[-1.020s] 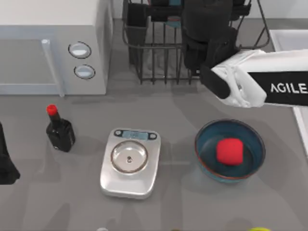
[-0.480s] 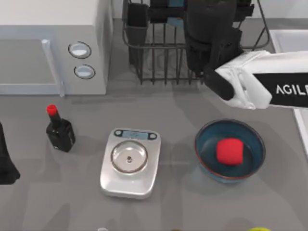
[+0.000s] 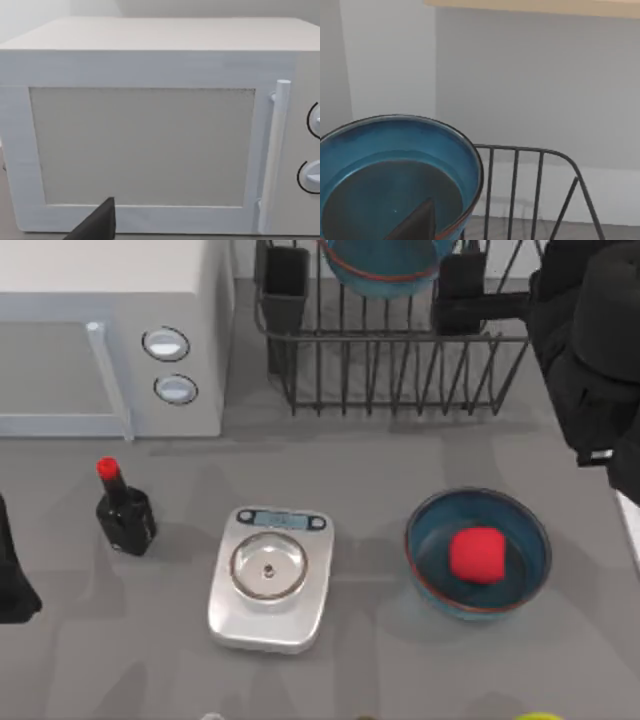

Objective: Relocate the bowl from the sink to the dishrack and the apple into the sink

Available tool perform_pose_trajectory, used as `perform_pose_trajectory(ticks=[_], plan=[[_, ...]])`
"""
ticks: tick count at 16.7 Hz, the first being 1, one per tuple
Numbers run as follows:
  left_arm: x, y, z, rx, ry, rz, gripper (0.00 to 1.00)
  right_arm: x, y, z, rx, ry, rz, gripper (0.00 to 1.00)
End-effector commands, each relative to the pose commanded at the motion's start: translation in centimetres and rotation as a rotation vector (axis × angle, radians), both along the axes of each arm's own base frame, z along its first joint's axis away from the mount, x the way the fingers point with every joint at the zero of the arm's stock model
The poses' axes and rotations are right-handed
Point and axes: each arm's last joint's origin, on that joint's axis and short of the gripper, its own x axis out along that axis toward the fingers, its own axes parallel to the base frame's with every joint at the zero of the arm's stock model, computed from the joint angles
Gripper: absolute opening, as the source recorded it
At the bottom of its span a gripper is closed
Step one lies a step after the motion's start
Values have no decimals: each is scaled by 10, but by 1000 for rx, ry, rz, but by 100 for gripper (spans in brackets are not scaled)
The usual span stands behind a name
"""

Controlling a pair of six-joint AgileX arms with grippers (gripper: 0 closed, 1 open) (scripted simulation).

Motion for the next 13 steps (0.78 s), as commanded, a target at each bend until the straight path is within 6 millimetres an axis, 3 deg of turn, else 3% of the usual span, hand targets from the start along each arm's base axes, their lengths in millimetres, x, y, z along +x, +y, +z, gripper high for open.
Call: perform_pose_trajectory(ticks=[3, 5, 9, 13], plan=[[0, 0, 0, 0, 0, 0, 100, -56, -60, 15, 29, -44, -6, 100], [0, 0, 0, 0, 0, 0, 100, -95, -95, 11, 50, -83, -13, 100], [0, 0, 0, 0, 0, 0, 100, -151, -142, -25, 66, -136, -23, 100], [0, 0, 0, 0, 0, 0, 100, -173, -162, -73, 57, -112, -23, 100]])
